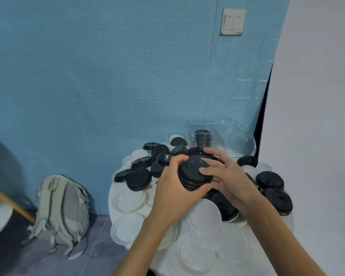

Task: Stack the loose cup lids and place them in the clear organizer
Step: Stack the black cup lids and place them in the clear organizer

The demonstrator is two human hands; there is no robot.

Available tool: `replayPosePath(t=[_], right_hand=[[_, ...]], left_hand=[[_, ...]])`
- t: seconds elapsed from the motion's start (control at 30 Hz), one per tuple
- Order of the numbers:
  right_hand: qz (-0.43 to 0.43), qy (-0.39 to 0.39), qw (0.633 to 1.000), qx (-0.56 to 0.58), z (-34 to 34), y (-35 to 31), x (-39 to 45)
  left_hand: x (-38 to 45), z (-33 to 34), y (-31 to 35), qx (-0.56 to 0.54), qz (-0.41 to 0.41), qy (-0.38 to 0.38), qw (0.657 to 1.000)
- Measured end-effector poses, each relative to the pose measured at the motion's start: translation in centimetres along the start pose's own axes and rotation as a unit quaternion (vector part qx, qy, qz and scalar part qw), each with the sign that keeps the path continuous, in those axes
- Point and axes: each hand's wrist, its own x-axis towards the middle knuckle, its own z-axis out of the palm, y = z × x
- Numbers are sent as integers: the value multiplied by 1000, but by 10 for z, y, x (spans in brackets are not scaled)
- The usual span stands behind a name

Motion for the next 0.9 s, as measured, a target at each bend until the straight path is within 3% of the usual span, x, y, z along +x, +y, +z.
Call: replayPosePath(t=[0.1,0.2,0.3,0.37,0.4,0.53,0.6,0.73,0.9], right_hand=[[-14,17,1000,8,2,-1,3],[-3,2,1000,0,-1,-5,7],[-36,66,984,-163,-13,-9,18],[-88,142,928,-331,-25,-10,33],[-99,146,902,-395,-30,-9,42],[-27,62,803,-593,-37,1,81],[-4,33,778,-628,-37,6,95],[0,34,784,-619,-34,12,110],[-27,66,822,-564,-32,11,106]], left_hand=[[5,4,3,42,33,-14,998],[13,5,2,46,45,19,998],[17,1,-9,15,4,37,999],[18,-3,-17,-10,-34,30,999],[18,-5,-21,-18,-48,25,998],[18,-2,-27,-17,-70,11,997],[18,0,-28,-14,-73,8,997],[19,4,-29,-8,-75,5,997],[20,4,-32,-10,-81,6,997]])
